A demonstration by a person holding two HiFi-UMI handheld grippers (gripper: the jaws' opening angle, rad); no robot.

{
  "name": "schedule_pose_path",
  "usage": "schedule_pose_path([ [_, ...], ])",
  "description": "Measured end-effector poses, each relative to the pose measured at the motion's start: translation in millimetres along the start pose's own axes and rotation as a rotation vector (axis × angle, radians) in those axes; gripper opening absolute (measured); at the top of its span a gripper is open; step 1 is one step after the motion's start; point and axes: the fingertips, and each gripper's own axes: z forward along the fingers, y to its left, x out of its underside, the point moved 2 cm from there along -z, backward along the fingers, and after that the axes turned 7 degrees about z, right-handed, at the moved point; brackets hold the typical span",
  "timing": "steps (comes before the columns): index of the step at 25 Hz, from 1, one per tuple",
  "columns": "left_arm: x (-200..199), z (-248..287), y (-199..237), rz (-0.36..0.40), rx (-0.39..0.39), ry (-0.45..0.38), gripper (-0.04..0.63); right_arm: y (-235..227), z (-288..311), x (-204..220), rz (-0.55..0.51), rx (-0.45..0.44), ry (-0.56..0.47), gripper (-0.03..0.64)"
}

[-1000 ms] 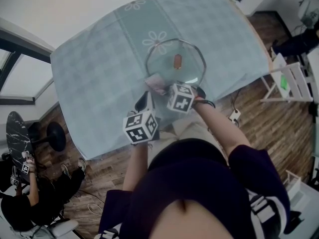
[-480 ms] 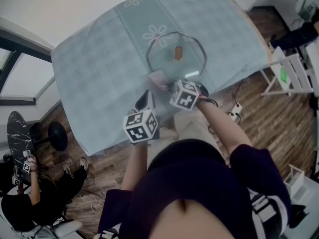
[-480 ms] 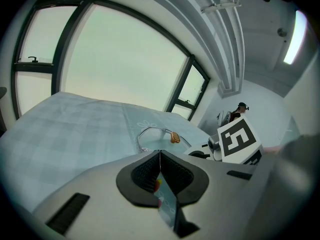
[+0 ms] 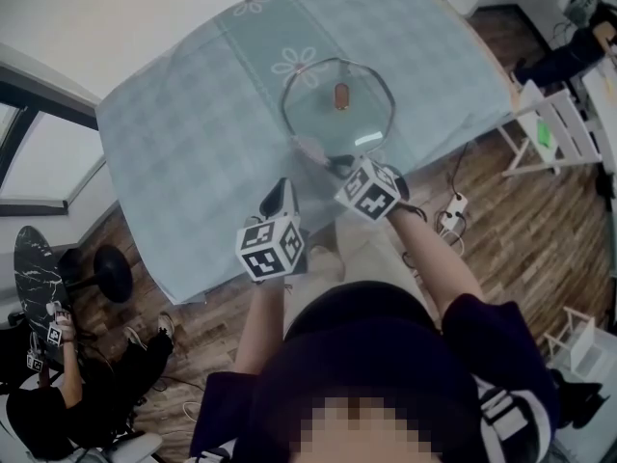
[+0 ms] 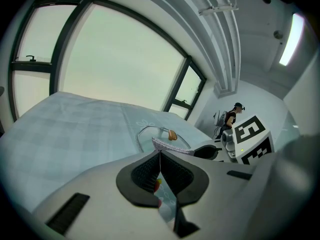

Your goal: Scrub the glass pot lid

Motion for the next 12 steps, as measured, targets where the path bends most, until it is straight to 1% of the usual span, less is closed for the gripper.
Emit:
schedule_pose_path([
  [7, 4.0, -7.1, -2.5, 0.007, 0.021, 0.003, 0.002, 4.0, -20.7, -3.5, 0.087, 0.056, -0.073, 0.072],
  [12, 2.5, -5.8, -5.0, -0.007, 0.005, -0.004, 0.002, 1.5, -33.3, -9.4, 0.138, 0.035, -0.122, 0.072],
])
